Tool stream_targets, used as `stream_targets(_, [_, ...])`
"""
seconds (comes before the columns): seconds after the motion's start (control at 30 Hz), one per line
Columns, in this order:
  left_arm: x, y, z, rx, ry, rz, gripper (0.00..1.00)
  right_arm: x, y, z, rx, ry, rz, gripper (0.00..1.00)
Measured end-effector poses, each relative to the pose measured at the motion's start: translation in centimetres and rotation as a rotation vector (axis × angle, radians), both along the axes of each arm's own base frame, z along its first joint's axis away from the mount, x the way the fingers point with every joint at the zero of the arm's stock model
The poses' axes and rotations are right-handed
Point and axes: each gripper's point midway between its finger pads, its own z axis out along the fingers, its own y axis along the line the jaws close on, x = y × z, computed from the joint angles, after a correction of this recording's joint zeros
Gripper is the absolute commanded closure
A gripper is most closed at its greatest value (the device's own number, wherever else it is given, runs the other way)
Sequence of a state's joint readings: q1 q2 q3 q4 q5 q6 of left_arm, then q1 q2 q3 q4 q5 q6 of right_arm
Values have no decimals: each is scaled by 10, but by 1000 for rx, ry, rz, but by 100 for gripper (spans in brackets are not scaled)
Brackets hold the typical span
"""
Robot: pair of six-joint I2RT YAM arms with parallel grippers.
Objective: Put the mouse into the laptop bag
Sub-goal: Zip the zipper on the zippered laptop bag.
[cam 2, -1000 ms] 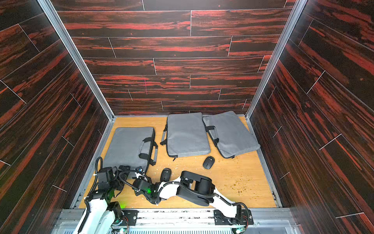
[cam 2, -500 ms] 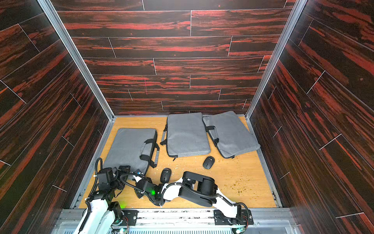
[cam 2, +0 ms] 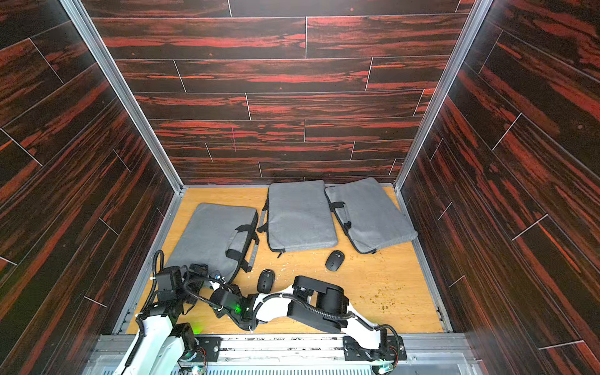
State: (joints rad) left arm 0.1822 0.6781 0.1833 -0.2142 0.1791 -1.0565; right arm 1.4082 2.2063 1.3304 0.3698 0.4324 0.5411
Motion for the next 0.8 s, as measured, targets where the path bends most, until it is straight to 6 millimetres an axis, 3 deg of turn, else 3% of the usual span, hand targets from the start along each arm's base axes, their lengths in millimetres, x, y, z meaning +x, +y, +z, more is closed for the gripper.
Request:
stream_targets(0.2, [-2, -4, 0, -21, 17, -10, 0, 9, 2, 1, 30, 53, 27, 100])
stream_targets(0.43, [-8, -12, 0, -55, 38, -39, 0, 3, 9, 7, 81, 73, 94, 100])
stream_targets(0.67, [-1, -18, 0, -105, 19, -49, 0, 1, 3, -2, 81, 74, 106, 100])
stream_targets(0.7, [1, -18, 0, -110, 9, -47, 3, 0, 2, -2, 81, 73, 108, 100])
stream_targets(0.8, [5, -19, -3, -123, 7, -42, 25, 0, 3, -1, 82, 62, 109, 100])
